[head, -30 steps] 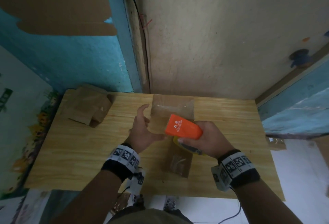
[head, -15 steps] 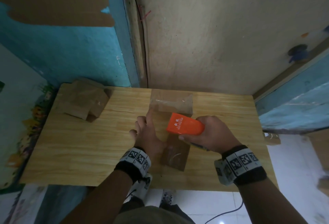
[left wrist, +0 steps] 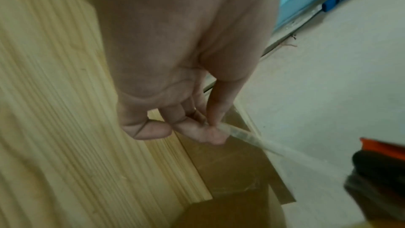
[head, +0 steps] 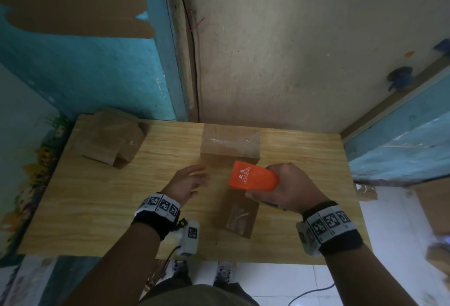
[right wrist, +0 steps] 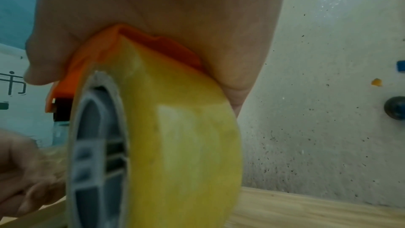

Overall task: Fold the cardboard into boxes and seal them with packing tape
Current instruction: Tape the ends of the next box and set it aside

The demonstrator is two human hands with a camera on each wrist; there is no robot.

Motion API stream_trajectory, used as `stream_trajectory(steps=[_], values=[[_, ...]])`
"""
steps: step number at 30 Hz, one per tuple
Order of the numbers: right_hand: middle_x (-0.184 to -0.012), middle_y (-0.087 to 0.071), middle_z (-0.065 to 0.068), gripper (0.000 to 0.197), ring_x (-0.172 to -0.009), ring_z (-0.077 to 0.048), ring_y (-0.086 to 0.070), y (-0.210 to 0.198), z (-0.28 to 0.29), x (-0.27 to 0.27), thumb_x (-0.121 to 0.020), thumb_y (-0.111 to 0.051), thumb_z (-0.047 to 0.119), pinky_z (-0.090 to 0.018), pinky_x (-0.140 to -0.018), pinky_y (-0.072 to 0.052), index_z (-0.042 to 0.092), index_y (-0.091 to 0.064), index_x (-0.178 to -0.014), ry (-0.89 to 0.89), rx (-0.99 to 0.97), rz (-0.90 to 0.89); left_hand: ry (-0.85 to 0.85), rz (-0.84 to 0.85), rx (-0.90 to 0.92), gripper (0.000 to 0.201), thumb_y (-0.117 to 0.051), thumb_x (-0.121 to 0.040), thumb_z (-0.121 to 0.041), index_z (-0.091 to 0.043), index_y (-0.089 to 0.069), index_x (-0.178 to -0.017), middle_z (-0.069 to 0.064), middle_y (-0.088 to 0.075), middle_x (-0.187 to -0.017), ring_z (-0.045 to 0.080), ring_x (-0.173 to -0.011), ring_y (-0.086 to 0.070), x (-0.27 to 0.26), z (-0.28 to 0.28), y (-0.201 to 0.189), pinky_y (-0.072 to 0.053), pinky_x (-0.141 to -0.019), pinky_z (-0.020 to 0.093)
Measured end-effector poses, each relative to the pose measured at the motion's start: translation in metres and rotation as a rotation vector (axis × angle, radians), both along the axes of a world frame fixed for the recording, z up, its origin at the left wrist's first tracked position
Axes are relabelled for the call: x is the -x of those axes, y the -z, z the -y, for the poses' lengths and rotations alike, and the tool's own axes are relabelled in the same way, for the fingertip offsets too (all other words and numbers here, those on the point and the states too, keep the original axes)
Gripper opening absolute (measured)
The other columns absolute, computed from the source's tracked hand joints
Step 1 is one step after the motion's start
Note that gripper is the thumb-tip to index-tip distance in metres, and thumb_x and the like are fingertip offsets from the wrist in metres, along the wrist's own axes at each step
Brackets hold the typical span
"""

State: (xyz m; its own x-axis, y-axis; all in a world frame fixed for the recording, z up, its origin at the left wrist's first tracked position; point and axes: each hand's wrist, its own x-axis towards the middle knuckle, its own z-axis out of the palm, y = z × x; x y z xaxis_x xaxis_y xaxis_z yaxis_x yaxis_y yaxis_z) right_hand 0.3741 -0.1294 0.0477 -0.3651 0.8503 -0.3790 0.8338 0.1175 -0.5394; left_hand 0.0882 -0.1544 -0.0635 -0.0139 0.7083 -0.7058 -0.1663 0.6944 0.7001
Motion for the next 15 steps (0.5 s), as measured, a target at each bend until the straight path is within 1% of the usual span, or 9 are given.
stream_trajectory(steps=[3, 6, 7, 8, 10, 11, 12, 13, 15], values=[[-0.079, -0.072, 0.006, 0.056, -0.065, -0.005, -0.07, 0.001, -0.001, 0.002, -0.067, -0.082, 0.08, -0.033, -0.063, -0.063, 0.03, -0.07, -0.089, -0.011, -0.005, -0.005, 0.052, -0.059, 0.012, 0.035, -0.064, -0.093, 0.0, -0.016, -0.065, -0.124, 0.001, -0.08, -0.105, 0.018, -0.093, -0.074, -0.005, -0.003, 0.008, -0.037, -0.06, 0.029], [-0.075, -0.071, 0.008, 0.058, -0.064, -0.004, -0.067, 0.002, -0.002, 0.002, -0.064, -0.079, 0.085, -0.03, -0.062, -0.06, 0.031, -0.068, -0.084, -0.041, -0.031, 0.022, 0.096, -0.106, 0.027, 0.034, -0.07, -0.089, 0.002, -0.007, -0.065, -0.121, 0.003, -0.081, -0.098, 0.018, -0.084, -0.078, -0.019, -0.005, 0.014, -0.033, -0.049, 0.024], [-0.074, -0.07, 0.008, 0.061, -0.063, -0.003, -0.066, 0.003, -0.002, 0.002, -0.062, -0.076, 0.089, -0.03, -0.063, -0.058, 0.032, -0.067, -0.082, -0.054, -0.04, 0.037, 0.099, -0.126, 0.032, 0.032, -0.072, -0.088, 0.0, -0.006, -0.067, -0.119, 0.003, -0.081, -0.091, 0.016, -0.078, -0.077, -0.023, -0.005, 0.014, -0.032, -0.048, 0.024], [-0.073, -0.069, 0.01, 0.063, -0.064, -0.003, -0.066, 0.004, -0.003, 0.002, -0.059, -0.073, 0.092, -0.028, -0.063, -0.057, 0.033, -0.066, -0.081, -0.066, -0.049, 0.051, 0.106, -0.158, 0.038, 0.03, -0.073, -0.087, -0.001, -0.007, -0.068, -0.116, 0.002, -0.08, -0.083, 0.012, -0.068, -0.075, -0.027, -0.006, 0.014, -0.032, -0.046, 0.024], [-0.074, -0.068, 0.012, 0.067, -0.066, -0.002, -0.065, 0.005, -0.004, 0.003, -0.057, -0.068, 0.096, -0.027, -0.065, -0.057, 0.034, -0.065, -0.082, -0.091, -0.064, 0.091, 0.108, -0.236, 0.049, 0.022, -0.073, -0.087, -0.002, -0.008, -0.072, -0.108, 0.0, -0.075, -0.066, 0.004, -0.044, -0.063, -0.035, -0.007, 0.012, -0.032, -0.042, 0.022], [-0.074, -0.068, 0.012, 0.069, -0.066, -0.001, -0.064, 0.006, -0.004, 0.004, -0.057, -0.066, 0.097, -0.028, -0.066, -0.059, 0.034, -0.066, -0.084, -0.102, -0.07, 0.115, 0.1, -0.27, 0.044, 0.019, -0.074, -0.087, -0.002, -0.008, -0.073, -0.105, 0.003, -0.074, -0.065, 0.004, -0.038, -0.057, -0.039, -0.008, 0.011, -0.033, -0.039, 0.021], [-0.075, -0.068, 0.013, 0.071, -0.067, -0.001, -0.064, 0.006, -0.005, 0.005, -0.056, -0.065, 0.098, -0.029, -0.067, -0.06, 0.034, -0.066, -0.086, -0.108, -0.075, 0.136, 0.106, -0.298, 0.034, 0.017, -0.074, -0.087, -0.002, -0.008, -0.075, -0.102, 0.006, -0.073, -0.069, 0.005, -0.037, -0.056, -0.043, -0.009, 0.011, -0.035, -0.037, 0.019], [-0.075, -0.067, 0.013, 0.073, -0.067, -0.001, -0.064, 0.006, -0.005, 0.006, -0.056, -0.063, 0.099, -0.029, -0.068, -0.06, 0.033, -0.066, -0.087, -0.109, -0.078, 0.151, 0.125, -0.316, 0.02, 0.014, -0.072, -0.087, -0.002, -0.007, -0.076, -0.099, 0.008, -0.072, -0.073, 0.008, -0.042, -0.058, -0.047, -0.01, 0.011, -0.037, -0.036, 0.017], [-0.074, -0.066, 0.013, 0.072, -0.067, -0.001, -0.063, 0.007, -0.005, 0.008, -0.056, -0.062, 0.1, -0.028, -0.067, -0.059, 0.034, -0.064, -0.084, -0.111, -0.086, 0.168, 0.166, -0.358, -0.023, 0.015, -0.067, -0.088, 0.0, -0.012, -0.076, -0.088, 0.004, -0.07, -0.074, 0.015, -0.056, -0.06, -0.055, -0.012, 0.012, -0.042, -0.043, 0.018]])
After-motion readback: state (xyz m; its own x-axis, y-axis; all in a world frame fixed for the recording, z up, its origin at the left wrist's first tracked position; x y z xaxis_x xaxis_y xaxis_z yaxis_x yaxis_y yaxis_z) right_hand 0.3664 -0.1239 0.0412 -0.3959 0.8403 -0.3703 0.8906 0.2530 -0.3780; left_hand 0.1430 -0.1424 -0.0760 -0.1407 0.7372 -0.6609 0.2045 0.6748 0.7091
